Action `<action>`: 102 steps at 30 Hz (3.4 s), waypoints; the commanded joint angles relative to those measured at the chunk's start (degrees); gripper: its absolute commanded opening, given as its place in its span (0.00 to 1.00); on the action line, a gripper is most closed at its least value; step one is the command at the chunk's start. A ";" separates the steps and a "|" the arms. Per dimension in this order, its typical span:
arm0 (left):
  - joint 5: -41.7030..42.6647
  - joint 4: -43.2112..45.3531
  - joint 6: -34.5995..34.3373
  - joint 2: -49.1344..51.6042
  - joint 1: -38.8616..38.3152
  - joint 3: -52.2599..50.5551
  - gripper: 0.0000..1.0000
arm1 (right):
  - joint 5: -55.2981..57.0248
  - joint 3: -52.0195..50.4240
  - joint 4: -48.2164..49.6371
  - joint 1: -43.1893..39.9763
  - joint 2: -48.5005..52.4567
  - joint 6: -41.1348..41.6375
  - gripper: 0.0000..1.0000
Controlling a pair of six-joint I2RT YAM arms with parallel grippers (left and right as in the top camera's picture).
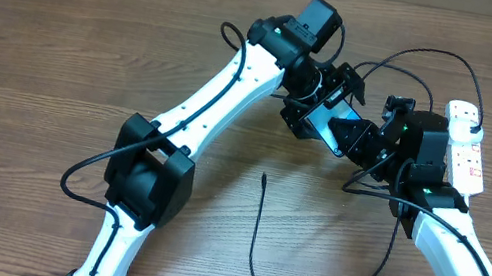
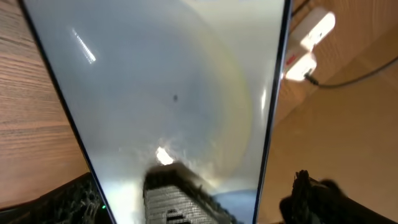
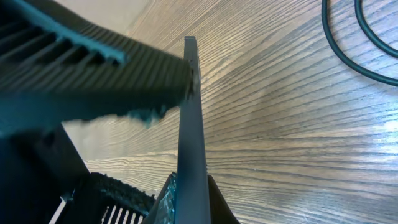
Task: Plug charger to phone and switch on socket
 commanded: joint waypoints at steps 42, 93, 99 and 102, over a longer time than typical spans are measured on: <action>7.91 1.01 20.15 -0.22 14.38 15.02 1.00 | 4.92 0.79 27.80 -0.48 -0.15 73.16 0.04; -10.05 5.70 9.20 0.31 7.02 14.91 0.66 | 0.09 0.79 37.75 2.29 -0.15 78.90 0.04; -10.01 5.84 8.61 0.31 6.73 14.91 0.59 | -0.04 0.79 37.73 3.08 -0.15 78.90 0.04; -9.90 5.79 8.61 0.31 6.73 14.91 0.58 | -0.02 0.79 37.73 3.37 -0.15 78.93 0.04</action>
